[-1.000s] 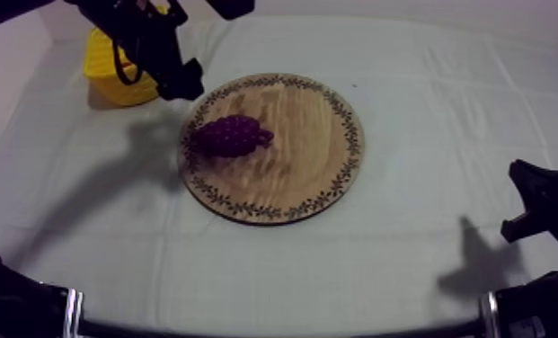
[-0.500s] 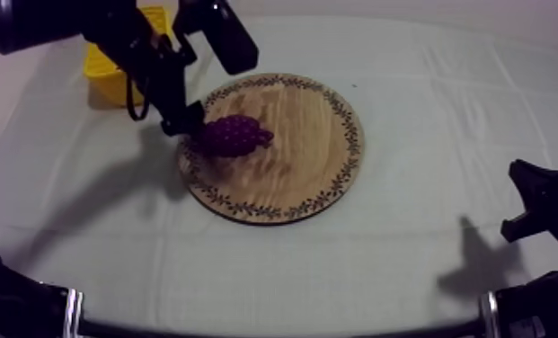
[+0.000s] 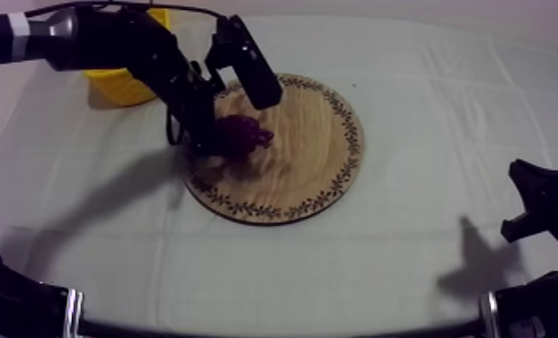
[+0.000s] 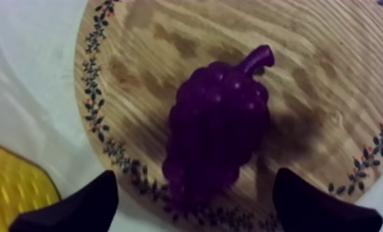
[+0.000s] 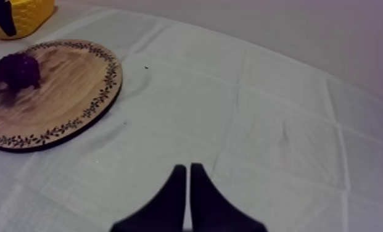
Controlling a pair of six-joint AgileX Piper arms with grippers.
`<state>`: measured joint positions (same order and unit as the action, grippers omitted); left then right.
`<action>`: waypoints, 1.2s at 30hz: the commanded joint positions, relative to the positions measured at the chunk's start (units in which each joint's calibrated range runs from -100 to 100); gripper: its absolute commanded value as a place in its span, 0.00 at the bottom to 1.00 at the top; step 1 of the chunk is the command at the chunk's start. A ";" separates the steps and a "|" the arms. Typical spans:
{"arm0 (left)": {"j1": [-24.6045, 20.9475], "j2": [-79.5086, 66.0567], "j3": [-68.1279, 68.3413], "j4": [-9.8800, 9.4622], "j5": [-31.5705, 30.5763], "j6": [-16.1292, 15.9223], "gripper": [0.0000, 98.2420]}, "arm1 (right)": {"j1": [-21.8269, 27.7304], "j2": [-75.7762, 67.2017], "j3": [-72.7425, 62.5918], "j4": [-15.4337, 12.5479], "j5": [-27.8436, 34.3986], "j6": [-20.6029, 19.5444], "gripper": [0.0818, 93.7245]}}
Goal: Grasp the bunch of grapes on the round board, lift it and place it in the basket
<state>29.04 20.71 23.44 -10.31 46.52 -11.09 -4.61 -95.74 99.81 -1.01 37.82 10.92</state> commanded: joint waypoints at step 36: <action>-0.97 8.70 -4.43 5.01 -5.44 -5.10 0.53 | 0.02 -0.01 -0.03 0.01 0.00 -0.01 0.00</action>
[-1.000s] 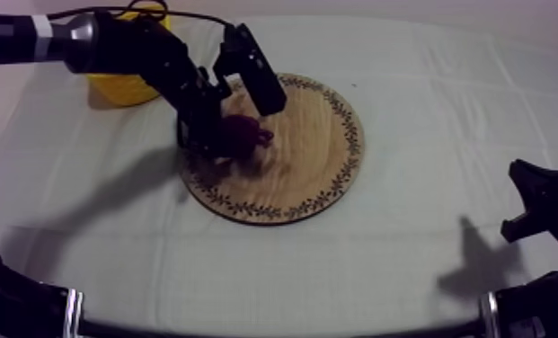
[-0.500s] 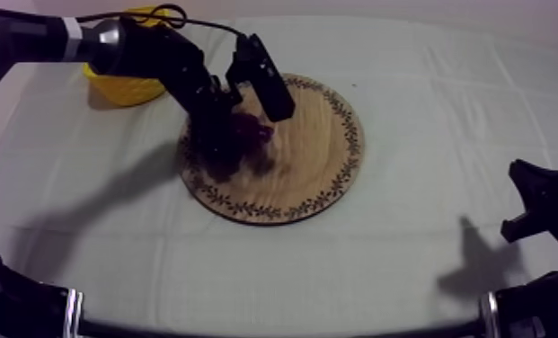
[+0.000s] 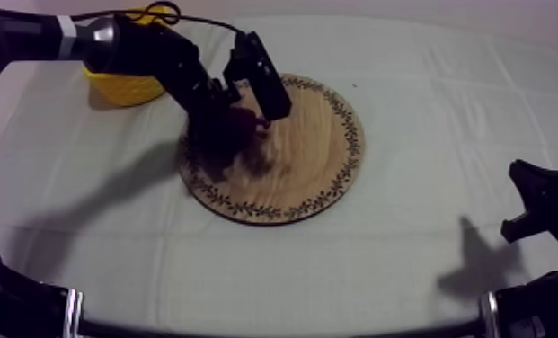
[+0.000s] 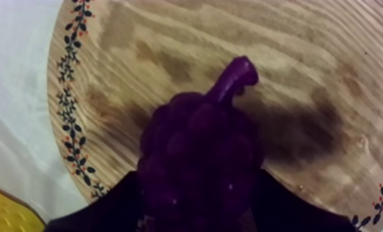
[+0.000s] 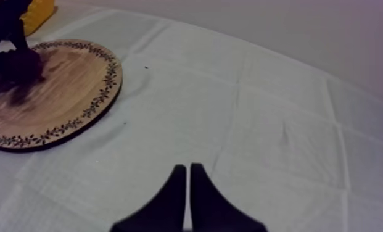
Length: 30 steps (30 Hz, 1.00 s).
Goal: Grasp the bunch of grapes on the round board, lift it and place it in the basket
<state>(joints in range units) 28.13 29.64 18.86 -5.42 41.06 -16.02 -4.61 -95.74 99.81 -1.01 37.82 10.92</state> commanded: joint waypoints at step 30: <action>-4.18 -28.40 5.13 1.40 21.90 3.26 0.48 | 0.02 -0.01 -0.03 0.01 0.00 -0.01 0.00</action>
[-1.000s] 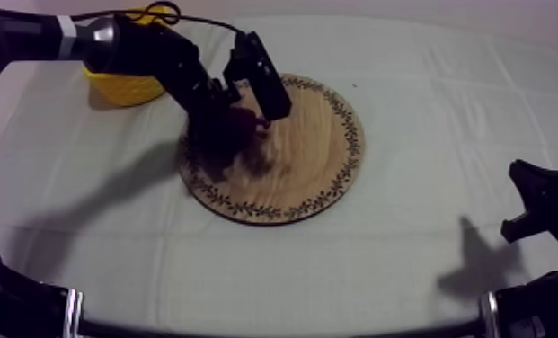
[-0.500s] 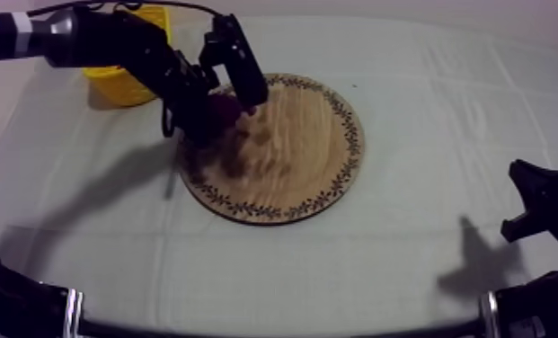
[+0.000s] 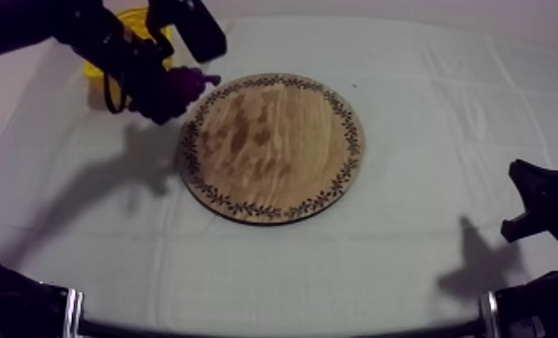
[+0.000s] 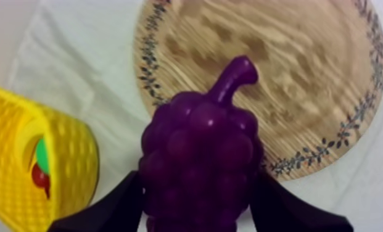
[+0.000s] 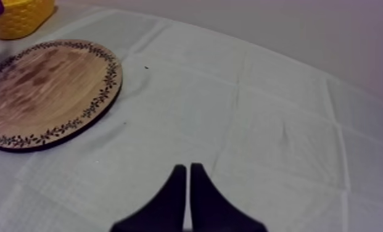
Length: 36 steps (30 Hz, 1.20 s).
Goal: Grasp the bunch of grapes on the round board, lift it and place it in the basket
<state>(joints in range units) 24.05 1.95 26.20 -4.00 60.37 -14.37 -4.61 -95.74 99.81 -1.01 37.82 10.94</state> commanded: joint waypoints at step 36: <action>-16.10 23.62 -37.88 -7.20 1.92 19.88 0.47 | 0.02 -0.01 -0.03 0.01 0.00 -0.01 0.00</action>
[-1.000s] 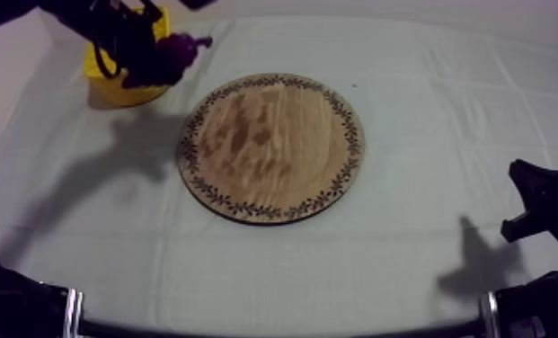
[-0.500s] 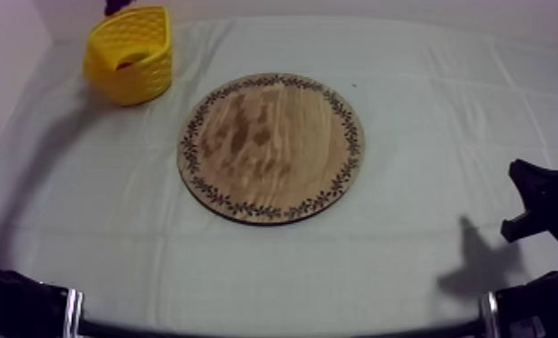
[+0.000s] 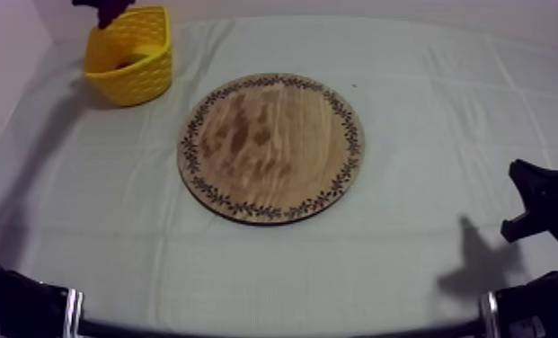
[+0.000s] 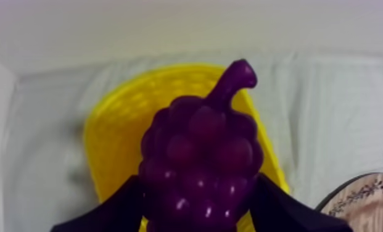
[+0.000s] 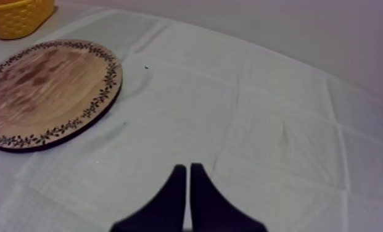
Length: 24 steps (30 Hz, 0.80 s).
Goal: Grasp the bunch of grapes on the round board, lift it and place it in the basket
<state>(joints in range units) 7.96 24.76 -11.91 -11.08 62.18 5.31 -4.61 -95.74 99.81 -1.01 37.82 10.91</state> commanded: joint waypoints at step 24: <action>-0.27 6.51 -0.21 -1.00 -0.06 1.82 0.66 | 0.02 -0.01 -0.03 0.01 0.00 0.00 0.00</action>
<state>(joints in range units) 7.73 31.32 -12.12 -12.04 62.14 6.80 -4.61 -95.74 99.81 -1.01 37.82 10.91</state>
